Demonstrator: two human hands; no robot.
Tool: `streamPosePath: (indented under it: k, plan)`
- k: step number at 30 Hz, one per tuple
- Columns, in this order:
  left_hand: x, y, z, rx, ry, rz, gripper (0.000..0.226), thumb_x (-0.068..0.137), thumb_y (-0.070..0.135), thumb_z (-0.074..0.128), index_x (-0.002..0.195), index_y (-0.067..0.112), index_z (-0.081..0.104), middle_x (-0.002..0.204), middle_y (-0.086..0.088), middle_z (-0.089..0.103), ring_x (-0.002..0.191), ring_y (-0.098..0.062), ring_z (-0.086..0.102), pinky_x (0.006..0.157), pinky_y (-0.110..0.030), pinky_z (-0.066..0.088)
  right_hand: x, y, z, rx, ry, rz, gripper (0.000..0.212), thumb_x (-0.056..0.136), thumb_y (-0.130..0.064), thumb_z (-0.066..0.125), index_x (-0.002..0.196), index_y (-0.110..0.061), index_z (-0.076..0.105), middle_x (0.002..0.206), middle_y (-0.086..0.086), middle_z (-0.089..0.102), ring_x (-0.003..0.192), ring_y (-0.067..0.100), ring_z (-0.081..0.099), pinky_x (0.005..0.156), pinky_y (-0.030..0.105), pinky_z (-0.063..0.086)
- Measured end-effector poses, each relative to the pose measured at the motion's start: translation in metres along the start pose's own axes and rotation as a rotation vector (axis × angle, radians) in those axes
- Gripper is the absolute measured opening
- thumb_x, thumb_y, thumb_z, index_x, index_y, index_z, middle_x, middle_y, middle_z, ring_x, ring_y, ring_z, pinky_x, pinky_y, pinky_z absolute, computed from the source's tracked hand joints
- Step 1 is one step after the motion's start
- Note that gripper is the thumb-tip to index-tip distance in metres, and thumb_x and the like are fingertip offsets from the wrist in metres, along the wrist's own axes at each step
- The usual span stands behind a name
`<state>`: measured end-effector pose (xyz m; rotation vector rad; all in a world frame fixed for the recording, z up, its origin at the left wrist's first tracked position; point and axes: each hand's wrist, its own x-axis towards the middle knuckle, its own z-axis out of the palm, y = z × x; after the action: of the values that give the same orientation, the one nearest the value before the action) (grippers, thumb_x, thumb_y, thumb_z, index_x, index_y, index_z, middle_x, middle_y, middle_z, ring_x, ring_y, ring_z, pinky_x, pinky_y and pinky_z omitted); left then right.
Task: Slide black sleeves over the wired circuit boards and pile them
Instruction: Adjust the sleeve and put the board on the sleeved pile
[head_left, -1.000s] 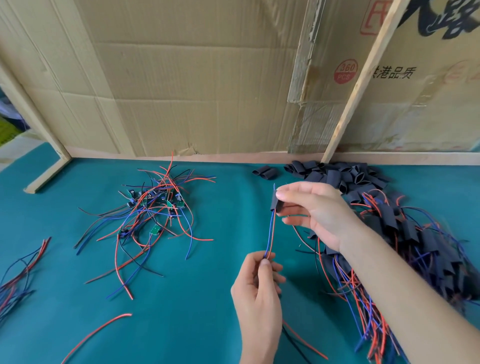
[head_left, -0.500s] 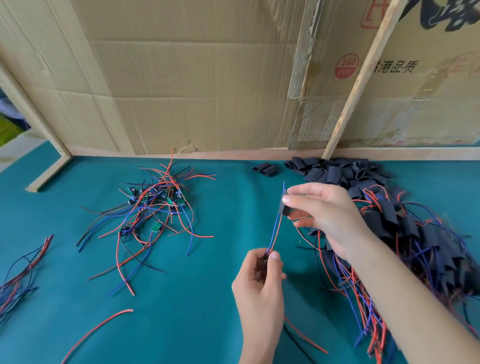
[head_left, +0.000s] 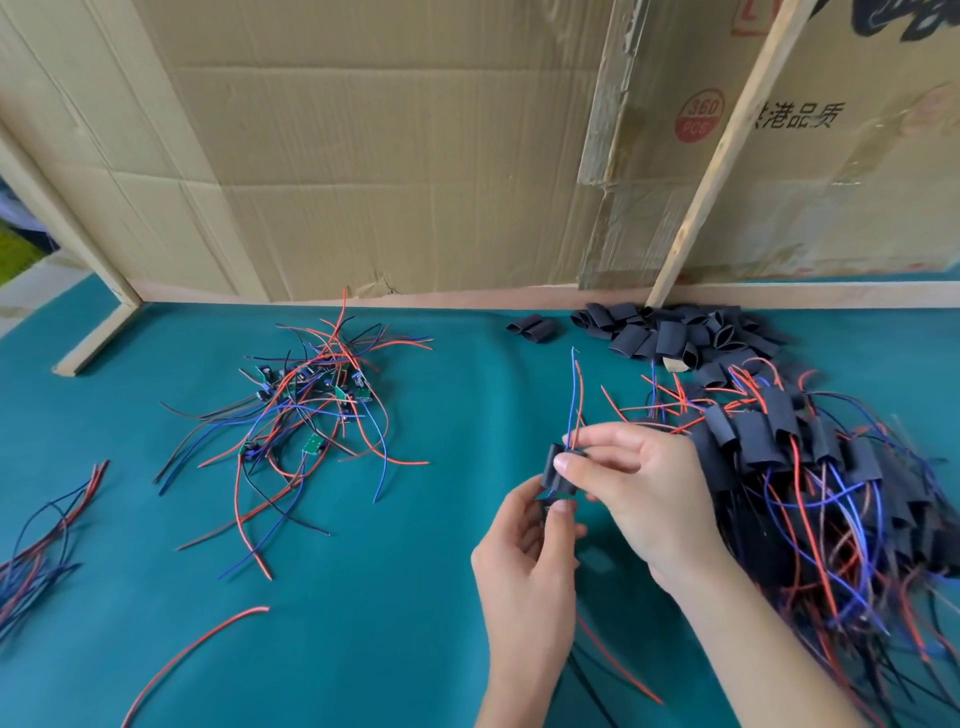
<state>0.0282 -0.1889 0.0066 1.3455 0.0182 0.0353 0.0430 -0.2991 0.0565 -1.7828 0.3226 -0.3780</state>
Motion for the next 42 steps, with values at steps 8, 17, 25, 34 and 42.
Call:
streamPosePath:
  k: [8,17,25,34,42]
  plan:
    - [-0.001,-0.004,0.002,0.058,-0.021,0.039,0.019,0.095,0.006,0.069,0.095,0.025,0.073,0.086,0.001,0.078,0.075,-0.017,0.077,0.057,-0.021,0.055,0.005,-0.006,-0.007,0.013,0.083,-0.063,0.016,0.070,-0.028,0.083,0.084,-0.024,0.078,0.075,-0.004,0.078,0.069,0.011,0.074,0.070,0.038,0.057]
    - [0.001,-0.011,0.001,0.165,-0.019,0.053,0.023,0.091,0.006,0.073,0.089,0.029,0.077,0.077,0.006,0.077,0.068,-0.010,0.072,0.066,-0.032,0.061,-0.001,0.003,-0.011,-0.240,0.136,-0.158,0.015,0.076,-0.027,0.089,0.078,-0.029,0.074,0.072,-0.019,0.075,0.068,0.001,0.072,0.070,0.023,0.057]
    - [0.000,-0.010,0.003,0.173,0.009,0.024,0.030,0.089,0.002,0.072,0.101,0.030,0.075,0.080,0.012,0.078,0.069,-0.008,0.074,0.069,-0.034,0.062,-0.005,0.007,-0.014,-0.317,0.095,-0.147,0.017,0.078,-0.027,0.087,0.071,-0.027,0.071,0.064,-0.019,0.072,0.063,0.001,0.069,0.062,0.014,0.052]
    - [-0.001,-0.009,0.002,0.174,-0.027,0.055,0.025,0.094,0.006,0.069,0.090,0.030,0.075,0.078,0.008,0.076,0.070,-0.011,0.076,0.062,-0.028,0.060,-0.005,-0.001,-0.018,-0.282,-0.029,-0.038,0.022,0.067,-0.046,0.074,0.078,-0.028,0.070,0.064,-0.004,0.073,0.063,0.028,0.067,0.071,0.051,0.061]
    - [-0.001,-0.008,0.000,0.179,-0.046,0.072,0.023,0.095,0.009,0.070,0.092,0.031,0.073,0.079,0.006,0.077,0.069,-0.013,0.075,0.061,-0.028,0.059,-0.002,-0.001,-0.023,-0.222,-0.125,-0.008,0.022,0.066,-0.044,0.075,0.084,-0.032,0.071,0.062,0.003,0.072,0.062,0.029,0.070,0.064,0.042,0.062]
